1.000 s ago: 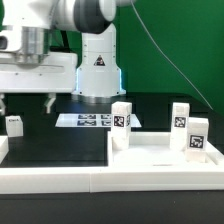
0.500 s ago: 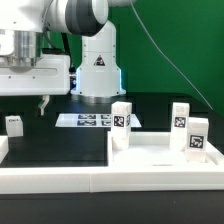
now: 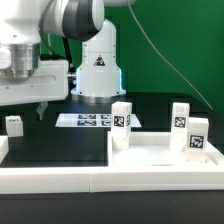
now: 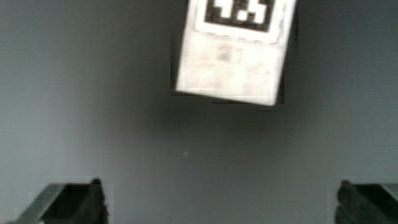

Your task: Assemble square table

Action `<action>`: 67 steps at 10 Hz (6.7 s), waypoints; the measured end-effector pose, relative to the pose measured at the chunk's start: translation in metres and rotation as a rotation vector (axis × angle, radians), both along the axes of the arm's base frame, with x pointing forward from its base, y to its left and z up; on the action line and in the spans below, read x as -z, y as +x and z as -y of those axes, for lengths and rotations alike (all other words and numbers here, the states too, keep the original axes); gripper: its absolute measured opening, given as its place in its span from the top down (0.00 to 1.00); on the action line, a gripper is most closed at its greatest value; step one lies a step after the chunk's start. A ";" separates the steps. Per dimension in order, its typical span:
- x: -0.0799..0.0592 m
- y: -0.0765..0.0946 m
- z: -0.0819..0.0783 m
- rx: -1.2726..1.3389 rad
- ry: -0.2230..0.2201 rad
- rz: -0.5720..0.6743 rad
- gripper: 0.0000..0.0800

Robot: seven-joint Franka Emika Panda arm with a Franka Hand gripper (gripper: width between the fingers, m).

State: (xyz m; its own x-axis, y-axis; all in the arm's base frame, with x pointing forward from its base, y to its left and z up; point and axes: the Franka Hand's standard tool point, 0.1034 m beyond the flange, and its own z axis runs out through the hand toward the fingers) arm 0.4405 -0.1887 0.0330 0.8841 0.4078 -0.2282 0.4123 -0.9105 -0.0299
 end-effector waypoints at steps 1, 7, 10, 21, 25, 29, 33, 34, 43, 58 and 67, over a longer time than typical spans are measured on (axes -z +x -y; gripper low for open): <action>0.002 0.002 -0.005 0.000 -0.004 -0.021 0.19; 0.000 -0.008 0.009 0.032 -0.097 -0.359 0.19; 0.008 -0.010 -0.001 0.021 -0.129 -0.533 0.19; 0.025 -0.036 0.023 0.024 -0.307 -0.716 0.19; 0.030 -0.041 0.017 0.030 -0.324 -0.750 0.19; 0.031 -0.039 0.017 0.025 -0.324 -0.743 0.52; 0.031 -0.038 0.015 0.021 -0.325 -0.742 0.64; 0.030 -0.037 0.014 0.020 -0.325 -0.740 0.64; -0.015 -0.002 -0.016 0.025 -0.309 -0.665 0.64; -0.075 0.098 -0.072 0.003 -0.061 0.244 0.64; -0.082 0.132 -0.108 -0.024 -0.024 0.338 0.64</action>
Offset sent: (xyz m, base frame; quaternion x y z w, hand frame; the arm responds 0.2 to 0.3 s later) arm -0.0074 -0.0471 0.0104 -0.0726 -0.2118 -0.0248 0.9743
